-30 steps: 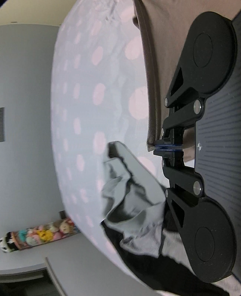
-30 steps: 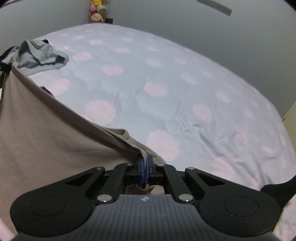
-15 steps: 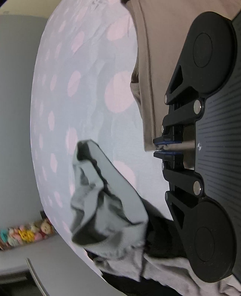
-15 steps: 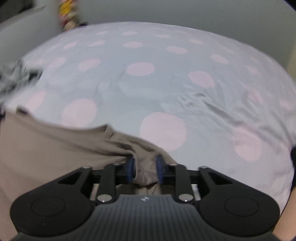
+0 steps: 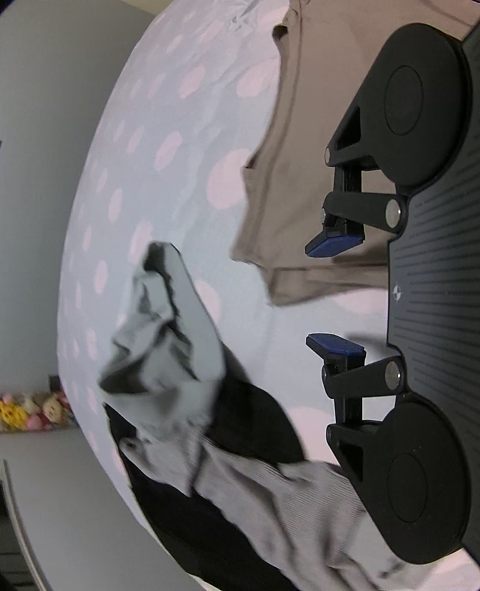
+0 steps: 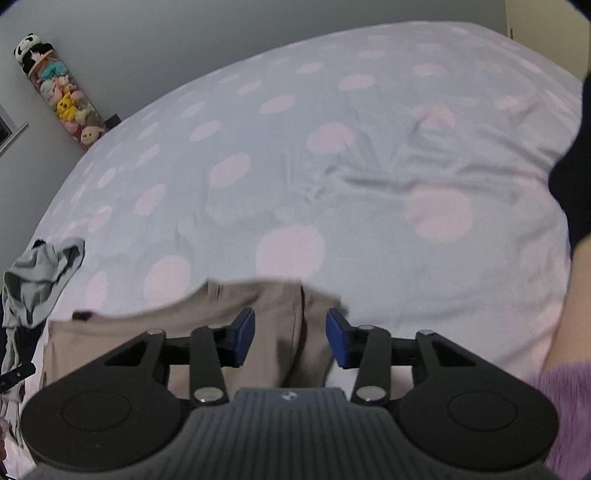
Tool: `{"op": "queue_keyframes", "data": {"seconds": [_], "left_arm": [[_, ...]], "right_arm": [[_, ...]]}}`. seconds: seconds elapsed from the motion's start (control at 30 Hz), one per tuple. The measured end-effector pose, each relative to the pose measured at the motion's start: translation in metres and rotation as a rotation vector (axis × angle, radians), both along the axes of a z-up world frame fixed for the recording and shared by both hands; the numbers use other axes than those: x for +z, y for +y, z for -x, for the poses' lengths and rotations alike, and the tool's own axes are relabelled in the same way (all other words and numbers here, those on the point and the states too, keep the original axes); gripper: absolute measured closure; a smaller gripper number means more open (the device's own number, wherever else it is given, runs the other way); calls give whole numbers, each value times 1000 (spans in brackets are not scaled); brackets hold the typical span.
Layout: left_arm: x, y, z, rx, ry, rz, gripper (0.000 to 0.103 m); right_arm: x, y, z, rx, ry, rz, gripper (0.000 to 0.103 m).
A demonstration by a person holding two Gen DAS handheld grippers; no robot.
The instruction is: Fold clothes
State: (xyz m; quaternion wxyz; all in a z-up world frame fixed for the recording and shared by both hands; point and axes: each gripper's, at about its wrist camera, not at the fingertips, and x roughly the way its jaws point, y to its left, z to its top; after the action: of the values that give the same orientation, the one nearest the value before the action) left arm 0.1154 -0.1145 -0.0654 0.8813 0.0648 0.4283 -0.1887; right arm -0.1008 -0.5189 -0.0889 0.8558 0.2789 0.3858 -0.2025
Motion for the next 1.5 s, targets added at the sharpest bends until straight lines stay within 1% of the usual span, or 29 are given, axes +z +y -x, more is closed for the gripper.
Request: {"op": "queue_keyframes", "data": {"seconds": [0.03,0.1,0.13,0.17,0.27,0.37,0.4,0.47,0.57,0.6,0.73,0.77,0.83,0.9,0.97,1.03,1.1,1.13,1.2,1.23,1.27,1.3,1.33,1.37,1.4,1.47,1.5], "left_arm": [[0,5,4,11,11,10,59],[0,14,13,29,34,36,57],[-1,17,17,30,41,48,56],[-2,20,21,27,42,56,55],[-5,22,29,12,32,74,53],[-11,22,30,-14,32,129,45],[-13,22,30,-19,33,151,40],[-19,20,29,-14,38,193,38],[-28,17,25,11,40,232,33],[-31,16,24,15,37,235,28],[-45,14,20,-6,55,210,28],[-47,12,21,-10,45,201,28],[-49,8,24,-20,14,171,28],[-51,3,28,-25,-13,143,28],[-52,2,32,-19,-30,135,28],[-53,3,32,-16,-32,137,27],[-53,6,28,-19,-10,153,27],[-52,7,25,-16,5,165,27],[-52,10,21,-13,27,184,26],[-52,10,21,-13,33,187,26],[-52,9,20,-17,35,180,26],[-52,7,20,-24,35,169,25],[-52,6,20,-32,35,158,24],[-52,4,20,-41,36,149,23],[-52,3,20,-49,38,144,19],[-53,2,19,-60,43,144,18],[-53,2,19,-64,45,142,18]], "right_arm": [[-2,7,5,8,10,-1,56],[-6,21,17,23,27,10,54],[-9,27,22,28,32,12,50],[-12,31,27,27,36,13,46],[-23,39,42,3,42,10,45],[-30,37,52,-28,0,-14,45],[-32,36,53,-38,-15,-13,45],[-35,34,55,-57,-49,-12,45],[-45,31,58,-67,-94,-54,46],[-49,31,59,-73,-103,-68,46],[-61,33,60,-121,-118,-92,46],[-62,35,58,-123,-120,-88,45],[-64,40,54,-113,-110,-61,44],[-64,46,50,-82,-93,-22,38],[-65,53,44,-39,-76,17,28],[-65,58,39,-12,-52,55,26],[-65,62,35,-8,-34,82,25],[-65,63,34,-11,-30,89,26],[-63,63,34,-19,-28,89,32],[-62,64,34,-22,-28,90,38],[-60,65,33,-21,-27,89,47],[-59,65,33,-18,-31,83,52],[-58,66,32,-14,-35,74,60],[-57,67,31,-13,-33,73,64],[-56,69,30,-12,-30,74,66],[-55,71,27,-9,-22,90,77],[-54,72,26,-15,-21,91,79]]}}
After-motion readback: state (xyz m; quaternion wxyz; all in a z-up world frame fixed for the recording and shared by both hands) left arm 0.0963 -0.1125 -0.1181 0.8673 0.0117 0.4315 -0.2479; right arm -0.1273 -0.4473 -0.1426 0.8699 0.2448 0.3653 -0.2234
